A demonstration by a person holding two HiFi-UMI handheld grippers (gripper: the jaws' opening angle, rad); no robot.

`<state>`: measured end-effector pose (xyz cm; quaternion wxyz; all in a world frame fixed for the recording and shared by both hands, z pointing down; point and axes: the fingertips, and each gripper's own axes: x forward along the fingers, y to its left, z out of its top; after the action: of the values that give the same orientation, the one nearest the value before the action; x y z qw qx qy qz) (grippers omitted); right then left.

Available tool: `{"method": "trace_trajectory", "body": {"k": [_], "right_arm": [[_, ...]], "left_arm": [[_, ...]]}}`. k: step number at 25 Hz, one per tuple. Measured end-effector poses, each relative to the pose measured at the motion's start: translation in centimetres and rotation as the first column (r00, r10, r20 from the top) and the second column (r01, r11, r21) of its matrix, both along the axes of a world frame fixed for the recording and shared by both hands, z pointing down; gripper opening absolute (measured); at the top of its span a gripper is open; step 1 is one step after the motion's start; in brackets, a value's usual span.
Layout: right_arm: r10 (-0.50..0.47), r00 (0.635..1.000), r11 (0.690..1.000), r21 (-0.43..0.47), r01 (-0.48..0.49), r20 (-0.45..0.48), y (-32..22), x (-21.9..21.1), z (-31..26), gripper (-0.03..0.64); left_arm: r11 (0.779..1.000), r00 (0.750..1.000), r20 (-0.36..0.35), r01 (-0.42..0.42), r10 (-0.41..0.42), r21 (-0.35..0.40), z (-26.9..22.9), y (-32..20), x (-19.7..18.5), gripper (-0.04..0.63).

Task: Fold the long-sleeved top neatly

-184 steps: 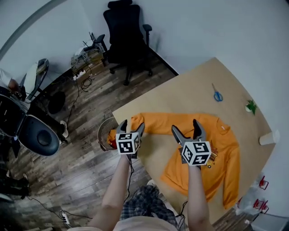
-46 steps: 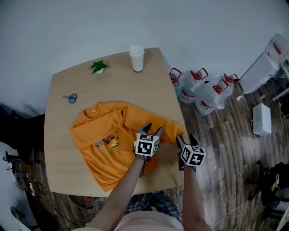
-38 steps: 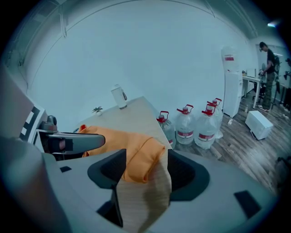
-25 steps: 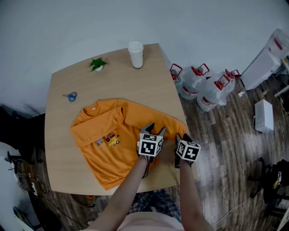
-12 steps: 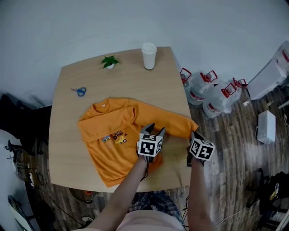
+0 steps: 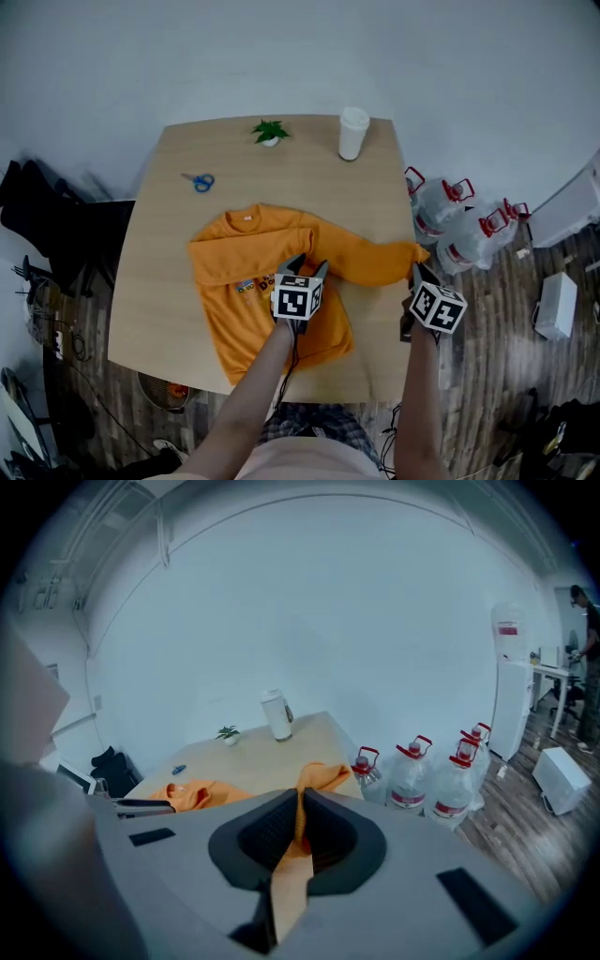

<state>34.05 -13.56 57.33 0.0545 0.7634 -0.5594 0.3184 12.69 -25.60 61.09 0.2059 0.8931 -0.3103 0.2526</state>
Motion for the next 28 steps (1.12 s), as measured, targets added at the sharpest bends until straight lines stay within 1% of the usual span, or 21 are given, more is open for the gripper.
{"method": "trace_trajectory", "body": {"k": [5, 9, 12, 15, 18, 21, 23, 28], "right_arm": [[-0.082, 0.996, 0.996, 0.037, 0.083, -0.026, -4.6, -2.9, -2.6, 0.029], [-0.165, 0.985, 0.985, 0.047, 0.167, -0.045, -8.8, -6.1, -3.5, 0.029], [-0.239, 0.969, 0.969, 0.057, 0.242, -0.058, -12.1, -9.2, -4.0, 0.029], [-0.319, 0.944, 0.943, 0.074, 0.325, -0.079, -15.3, -12.7, -4.7, 0.029], [-0.394, 0.913, 0.91, 0.094, 0.403, -0.103, -18.1, -16.0, -5.7, 0.029], [-0.469, 0.875, 0.868, 0.119, 0.482, -0.122, -20.6, -19.3, -6.9, 0.029], [-0.522, 0.842, 0.833, 0.134, 0.537, -0.133, -22.1, -21.7, -7.6, 0.029], [-0.645, 0.749, 0.734, 0.151, 0.663, -0.15, -25.1, -28.2, -8.2, 0.029]], "left_arm": [[0.997, 0.997, -0.013, 0.077, -0.077, 0.023, -1.5, -2.8, -3.5, 0.225], [0.988, 0.989, -0.022, 0.149, -0.149, 0.027, -2.2, -5.0, -7.0, 0.225], [0.977, 0.977, -0.029, 0.211, -0.211, 0.021, -2.4, -6.6, -9.9, 0.225], [0.963, 0.963, -0.035, 0.268, -0.267, 0.021, -2.6, -8.1, -12.8, 0.225], [0.949, 0.949, -0.04, 0.314, -0.313, 0.023, -2.9, -9.2, -15.3, 0.225], [0.936, 0.935, -0.043, 0.352, -0.351, 0.023, -3.0, -9.9, -17.7, 0.225], [0.927, 0.927, -0.044, 0.375, -0.374, 0.02, -2.9, -10.3, -19.1, 0.225], [0.904, 0.903, -0.044, 0.428, -0.427, 0.014, -2.6, -11.1, -22.3, 0.225]]}}
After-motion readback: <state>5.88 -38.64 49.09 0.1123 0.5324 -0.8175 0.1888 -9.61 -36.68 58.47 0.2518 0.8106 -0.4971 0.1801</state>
